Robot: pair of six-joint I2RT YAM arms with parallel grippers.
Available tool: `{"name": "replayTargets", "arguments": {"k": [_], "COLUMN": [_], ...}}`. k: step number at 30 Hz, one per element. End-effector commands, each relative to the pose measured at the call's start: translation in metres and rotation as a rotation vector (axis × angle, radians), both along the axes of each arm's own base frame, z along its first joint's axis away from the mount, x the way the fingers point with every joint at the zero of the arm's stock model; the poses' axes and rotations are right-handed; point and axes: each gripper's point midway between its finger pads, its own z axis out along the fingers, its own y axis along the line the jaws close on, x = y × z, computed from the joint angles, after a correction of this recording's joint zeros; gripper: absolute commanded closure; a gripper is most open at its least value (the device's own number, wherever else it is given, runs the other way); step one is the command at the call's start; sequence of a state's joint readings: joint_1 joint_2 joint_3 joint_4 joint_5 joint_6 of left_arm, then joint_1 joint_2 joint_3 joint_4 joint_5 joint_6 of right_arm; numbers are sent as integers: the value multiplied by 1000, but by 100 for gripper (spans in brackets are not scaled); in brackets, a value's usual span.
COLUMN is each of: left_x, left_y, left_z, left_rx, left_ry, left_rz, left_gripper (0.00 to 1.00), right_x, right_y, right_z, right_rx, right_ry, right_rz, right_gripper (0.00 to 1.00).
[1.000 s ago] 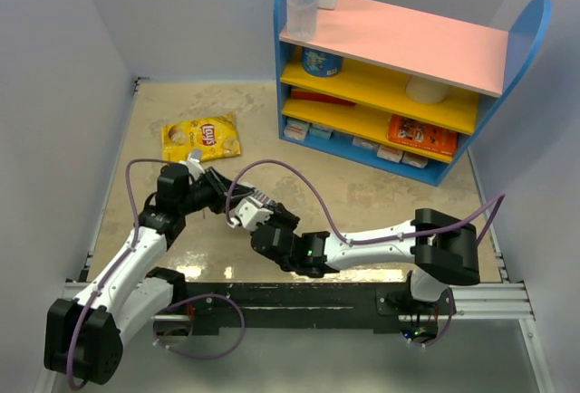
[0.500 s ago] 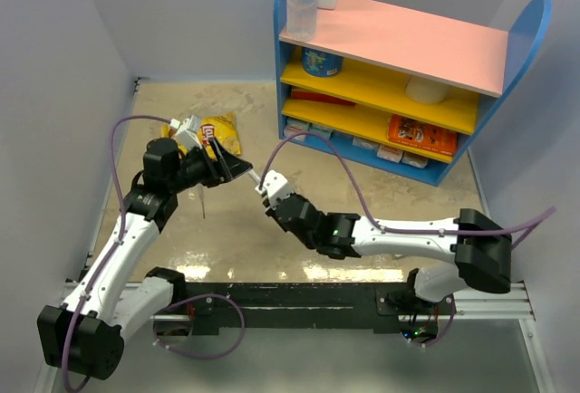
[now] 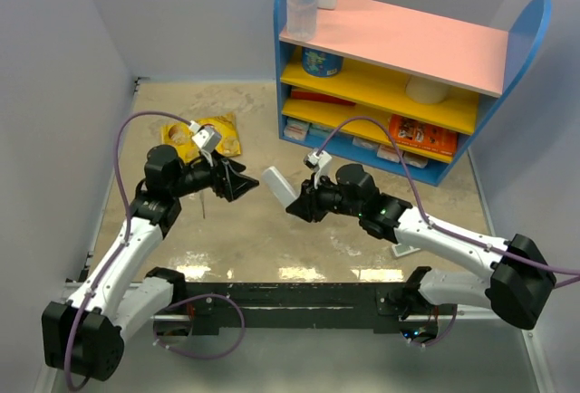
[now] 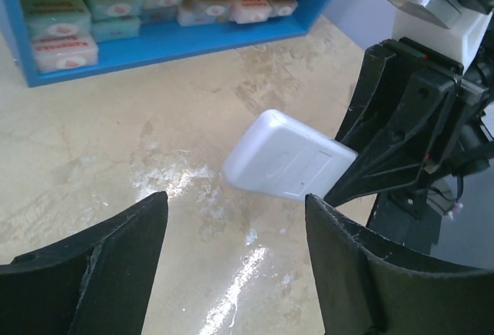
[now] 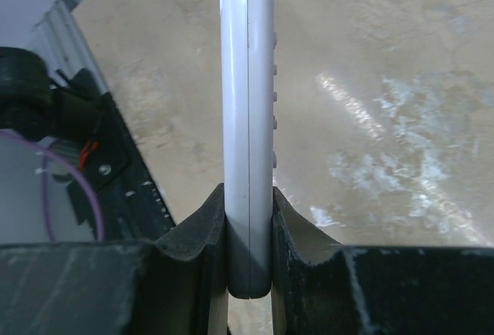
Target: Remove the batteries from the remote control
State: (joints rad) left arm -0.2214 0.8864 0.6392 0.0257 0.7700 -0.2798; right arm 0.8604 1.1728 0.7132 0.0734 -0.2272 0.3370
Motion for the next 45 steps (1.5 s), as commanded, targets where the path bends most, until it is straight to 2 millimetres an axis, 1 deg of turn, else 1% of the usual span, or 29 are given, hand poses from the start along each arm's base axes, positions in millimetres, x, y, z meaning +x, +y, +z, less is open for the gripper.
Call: {"name": "replayTargets", "arguments": {"k": [1, 2, 4, 5, 8, 9, 13, 17, 19, 22, 24, 30, 33, 35, 36, 37, 39, 41, 44, 45], "left_x": [-5, -8, -8, -8, -12, -13, -19, -21, -21, -25, -27, -28, -29, -26, -25, -21, -15, -11, -8, -7], "left_y": [-15, -17, -18, -18, -20, -20, -21, -26, -29, -33, -35, -41, -43, -43, -43, -42, -42, -43, -44, -45], "left_z": [-1, -4, -7, -9, -9, -9, -13, -22, -23, -16, -15, -22, -26, -25, -25, -26, -31, -37, -39, -37], "left_rx": [-16, -25, -35, -35, -54, -60, -75, -76, -89, -116, -121, -120, -119, -115, -112, -100, -76, -63, -60, -60], "left_ry": [-77, -58, -55, -52, -75, -109, -137, -85, -67, -89, -97, -60, -47, -54, -52, -64, -32, -12, 21, 27], "left_rz": [-169, -197, -203, -198, -220, -221, -226, -267, -284, -309, -332, -386, -404, -392, -388, -374, -364, -364, -382, -383], "left_gripper": [25, 25, 25, 25, 25, 25, 20, 20, 21, 21, 22, 27, 35, 44, 51, 56, 63, 63, 64, 66], "right_x": [-36, -38, -42, -42, -44, -44, -49, -49, -49, -51, -52, -53, -53, -52, -52, -53, -52, -52, -53, -55], "right_y": [13, 14, 12, 12, 12, 12, 14, 13, 13, 13, 12, 9, 8, 7, 7, 6, 5, 3, 0, 0], "right_z": [15, 16, 9, 9, 7, 6, 11, 19, 19, 16, 15, 16, 14, 13, 12, 11, 9, 8, 6, 3], "right_rx": [149, 169, 180, 190, 205, 209, 228, 253, 256, 255, 261, 277, 274, 273, 271, 269, 265, 264, 262, 259], "right_ry": [133, 137, 183, 184, 211, 222, 232, 223, 227, 239, 240, 239, 242, 244, 246, 249, 250, 247, 250, 256], "right_rz": [186, 201, 213, 217, 240, 246, 287, 297, 307, 323, 327, 333, 335, 336, 334, 338, 336, 335, 336, 342], "right_gripper": [100, 100, 100, 100, 100, 100, 100, 100, 100, 100, 100, 100, 100, 100, 100, 100, 100, 100, 100, 100]}}
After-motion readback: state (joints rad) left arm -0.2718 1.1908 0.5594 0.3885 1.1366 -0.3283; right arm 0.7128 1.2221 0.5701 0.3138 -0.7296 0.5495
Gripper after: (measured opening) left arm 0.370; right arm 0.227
